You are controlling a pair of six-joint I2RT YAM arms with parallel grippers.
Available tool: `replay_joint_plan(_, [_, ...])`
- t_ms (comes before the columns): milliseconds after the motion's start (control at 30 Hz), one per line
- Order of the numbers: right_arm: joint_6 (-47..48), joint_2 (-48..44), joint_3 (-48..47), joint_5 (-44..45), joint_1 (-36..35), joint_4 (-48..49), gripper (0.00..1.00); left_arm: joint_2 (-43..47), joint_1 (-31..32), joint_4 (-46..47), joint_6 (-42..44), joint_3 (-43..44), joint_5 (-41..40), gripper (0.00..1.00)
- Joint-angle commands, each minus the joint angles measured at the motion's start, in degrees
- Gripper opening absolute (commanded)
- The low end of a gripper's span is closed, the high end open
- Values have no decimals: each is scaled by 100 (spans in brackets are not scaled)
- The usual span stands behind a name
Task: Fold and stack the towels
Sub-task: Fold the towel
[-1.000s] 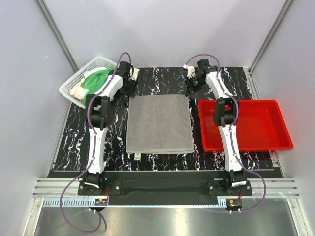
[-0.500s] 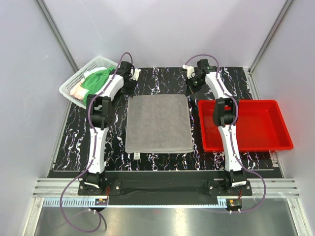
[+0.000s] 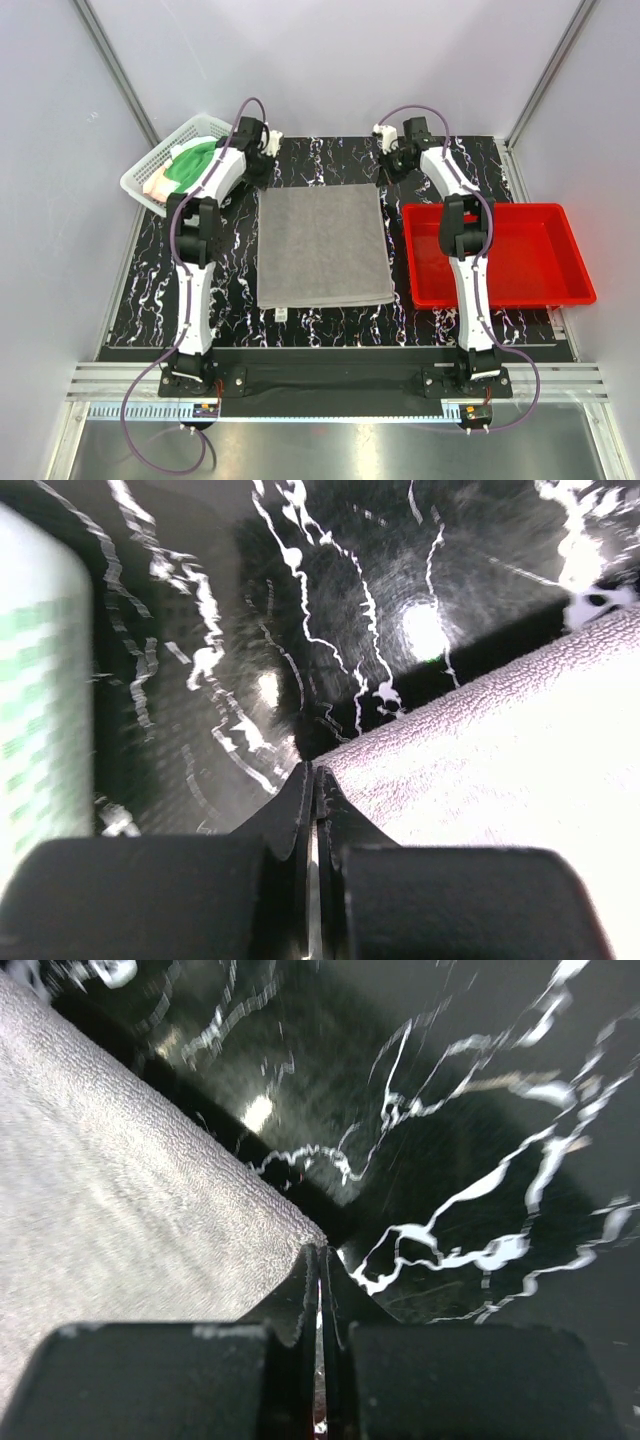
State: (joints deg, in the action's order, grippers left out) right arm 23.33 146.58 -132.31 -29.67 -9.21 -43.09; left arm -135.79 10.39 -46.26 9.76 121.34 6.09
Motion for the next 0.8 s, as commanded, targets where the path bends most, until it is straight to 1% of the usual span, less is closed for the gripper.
replay_joint_plan(0, [75, -780, 74, 58, 16, 688, 0, 649, -64, 179, 184, 21, -275, 0])
replay_joint_plan(100, [215, -973, 284, 84, 16, 793, 0, 755, -64, 135, 184, -14, -284, 0])
replay_joint_plan(233, [444, -1439, 1118, 181, 16, 1214, 0, 1010, -55, 152, 254, -250, -257, 0])
replay_joint_plan(300, [531, -1790, 1452, 181, 16, 1582, 0, 1211, -46, 354, 263, -610, -231, 0])
replay_joint_plan(367, [672, -2123, 1979, 137, 25, 1829, 0, 1572, -55, 643, 246, -918, -231, 0])
replay_joint_plan(400, [681, -2230, 2286, 111, 16, 2065, 0, 1686, -46, 732, 237, -1206, -213, 0])
replay_joint_plan(467, [681, -2519, 2577, 146, 25, 2260, 0, 1994, -55, 890, 237, -1428, -178, 0])
replay_joint_plan(633, [620, -3161, 3509, 93, 7, 2674, 0, 2530, -46, 935, 193, -2025, -117, 0])
replay_joint_plan(767, [444, -3898, 4151, -73, -2, 2850, 0, 3109, -29, 943, 114, -2439, -82, 0])
